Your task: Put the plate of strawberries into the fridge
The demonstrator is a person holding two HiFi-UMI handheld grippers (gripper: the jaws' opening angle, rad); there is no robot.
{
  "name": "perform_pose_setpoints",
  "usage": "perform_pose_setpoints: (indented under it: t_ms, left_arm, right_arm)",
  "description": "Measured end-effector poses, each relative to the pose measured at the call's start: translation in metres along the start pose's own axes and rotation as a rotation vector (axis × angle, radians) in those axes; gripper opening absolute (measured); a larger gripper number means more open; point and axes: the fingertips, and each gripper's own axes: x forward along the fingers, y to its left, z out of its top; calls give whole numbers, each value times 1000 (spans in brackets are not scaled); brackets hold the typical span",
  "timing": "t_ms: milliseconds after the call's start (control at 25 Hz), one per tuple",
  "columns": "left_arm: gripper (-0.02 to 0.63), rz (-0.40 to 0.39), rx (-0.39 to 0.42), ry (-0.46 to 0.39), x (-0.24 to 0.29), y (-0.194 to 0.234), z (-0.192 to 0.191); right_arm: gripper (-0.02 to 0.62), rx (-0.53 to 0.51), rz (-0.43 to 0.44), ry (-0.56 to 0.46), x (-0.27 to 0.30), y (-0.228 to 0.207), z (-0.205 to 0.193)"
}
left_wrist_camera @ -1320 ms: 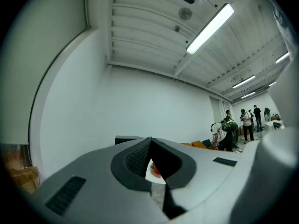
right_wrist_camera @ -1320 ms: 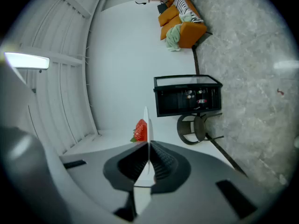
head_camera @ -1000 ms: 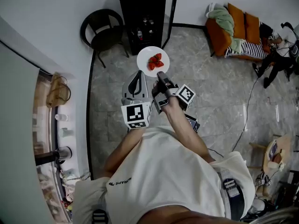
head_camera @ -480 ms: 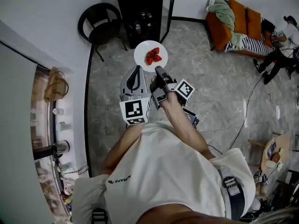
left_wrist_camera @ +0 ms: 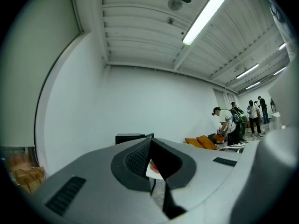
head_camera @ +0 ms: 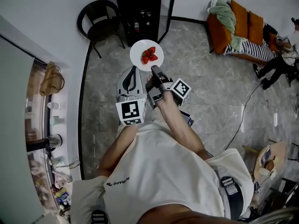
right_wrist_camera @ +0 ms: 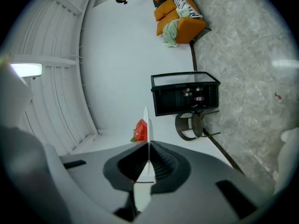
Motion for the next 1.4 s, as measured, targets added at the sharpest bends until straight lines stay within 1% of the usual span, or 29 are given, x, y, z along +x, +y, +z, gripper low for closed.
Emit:
perform_pose_setpoints:
  t_ms: [160,440,800,960,1120,1280,1400]
  left_arm:
    - [2,11,-8,13,7,2,-4]
    - [2,6,0,7,42,6,-12]
    - [2,11,-28,39,129,37,-34]
    - [2,1,-16,52,175,53,-36]
    - [2,-16,-18,57,215,67,-35]
    - [2,-39,-19,49,246,84,-33]
    - [2,-54,-23,49,266,97,-32]
  right_arm:
    - [23,5,-7,-1,5,-3,7]
    - [23,-6,-29,-2,34,-9,27]
    - [23,-16,-45,7,113,-16,61]
    - [23,-15,-39,8,157,-12,77]
    - [23,-8,-63,-3,191,-13,90]
    - [23,-15,-71,-19,224,-12,96]
    - [23,-15,-54,-32,249,-8,100]
